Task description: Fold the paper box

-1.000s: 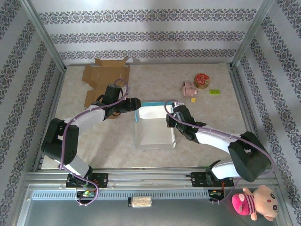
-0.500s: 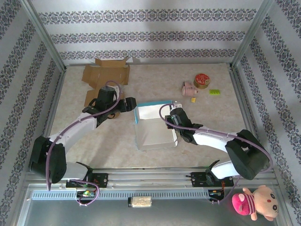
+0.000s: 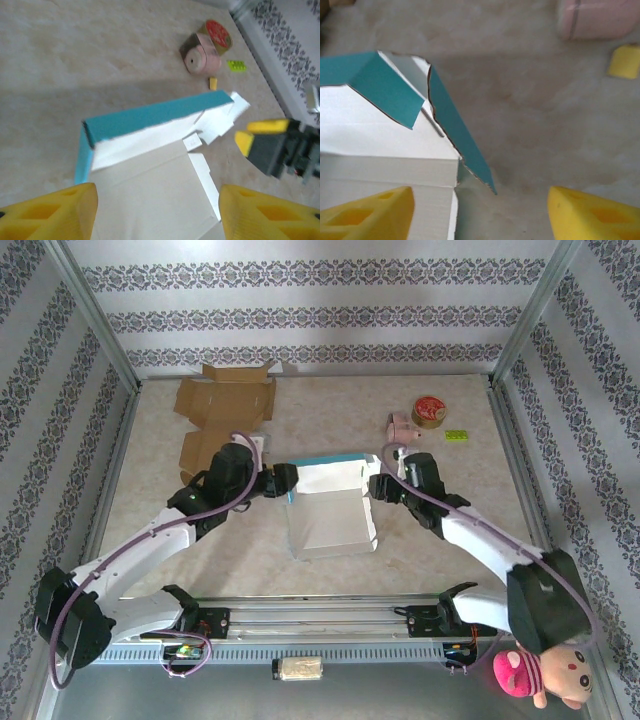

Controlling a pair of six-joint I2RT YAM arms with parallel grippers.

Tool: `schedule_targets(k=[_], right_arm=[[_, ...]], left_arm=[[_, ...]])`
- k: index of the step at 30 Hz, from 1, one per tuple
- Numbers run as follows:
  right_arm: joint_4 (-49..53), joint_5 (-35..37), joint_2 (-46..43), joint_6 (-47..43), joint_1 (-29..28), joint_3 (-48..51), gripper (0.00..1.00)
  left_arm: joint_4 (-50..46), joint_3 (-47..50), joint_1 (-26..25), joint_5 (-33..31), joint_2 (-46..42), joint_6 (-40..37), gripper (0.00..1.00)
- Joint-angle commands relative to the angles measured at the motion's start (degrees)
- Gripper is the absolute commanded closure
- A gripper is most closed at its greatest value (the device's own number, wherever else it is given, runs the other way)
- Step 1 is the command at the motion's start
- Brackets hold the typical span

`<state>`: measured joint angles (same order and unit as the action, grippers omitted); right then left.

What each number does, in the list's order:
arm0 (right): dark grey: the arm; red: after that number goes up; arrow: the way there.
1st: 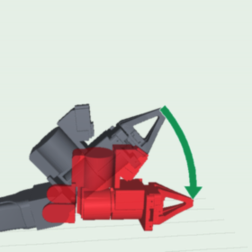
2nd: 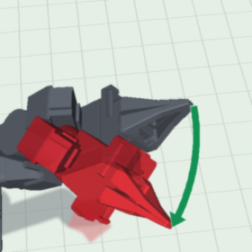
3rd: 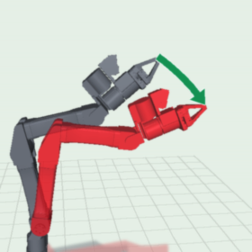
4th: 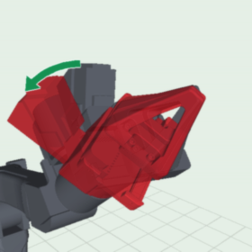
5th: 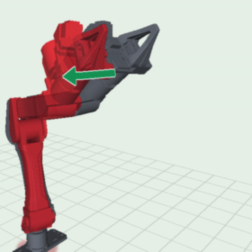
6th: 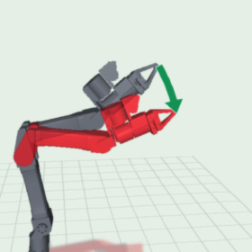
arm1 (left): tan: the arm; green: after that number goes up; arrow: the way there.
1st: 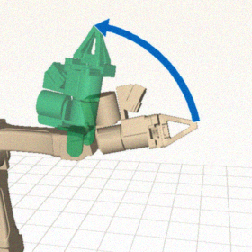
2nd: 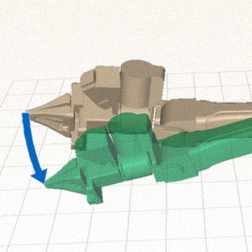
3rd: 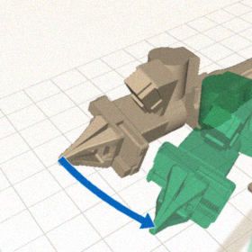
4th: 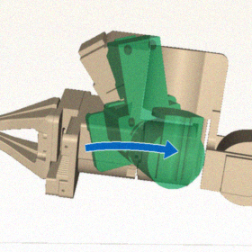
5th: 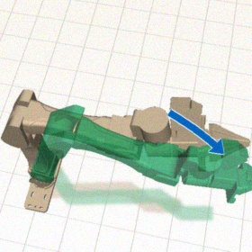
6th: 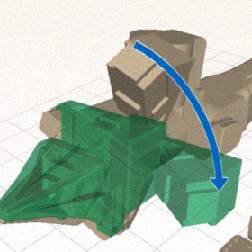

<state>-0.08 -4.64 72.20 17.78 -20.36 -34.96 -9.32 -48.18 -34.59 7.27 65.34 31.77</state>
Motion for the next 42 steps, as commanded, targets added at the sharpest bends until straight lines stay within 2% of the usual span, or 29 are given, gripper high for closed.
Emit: schedule_targets(k=[1, 7, 14, 19, 23, 26, 31, 37, 42], right_arm=[[-0.76, -7.85, 4.64, -2.91, 0.32, -3.87, 0.37], [-5.48, -3.52, 11.08, -4.57, -0.06, -5.62, 0.65], [-5.32, 3.58, 10.72, -6.86, -4.35, -4.77, 0.9], [-4.38, 14.12, 11.02, -6.11, -9.14, -5.03, 0.94], [-5.53, 19.85, 11.12, -4.54, -11.34, -4.89, 0.96], [-7.04, 22.93, 10.55, -3.1, -12.22, -4.32, 0.98], [-8.49, 23.93, 10.06, -0.55, -12.51, -3.27, 1.0], [-9.06, 23.06, 10.4, 1.82, -12.73, -2.84, 1.0], [-9.18, 22.4, 11.06, 3.7, -12.86, -2.92, 1.0]], left_arm=[[-4.11, -2.67, -4.24, -4.35, 2.01, 0.13, 0.36], [-4.45, -2.64, -11.21, -8.45, 5.89, 1.15, 0.37], [-5.16, -3.92, -13.38, -10.4, 10.93, 1.47, 0.44], [-4.03, -5.08, -14.28, -11.5, 15.24, 0.31, 0.54], [-0.64, -5.07, -14.28, -9.75, 19.54, 0.0, 0.6], [3.01, -5.75, -14.11, -6.75, 23.14, 0.92, 0.72], [10.14, -8.04, -13.62, 0.53, 30.34, 4.66, 0.86], [16.53, -11.13, -13.51, 6.84, 37.07, 6.73, 0.89], [15.74, -12.91, -13.36, 8.49, 40.86, 6.97, 0.94]])
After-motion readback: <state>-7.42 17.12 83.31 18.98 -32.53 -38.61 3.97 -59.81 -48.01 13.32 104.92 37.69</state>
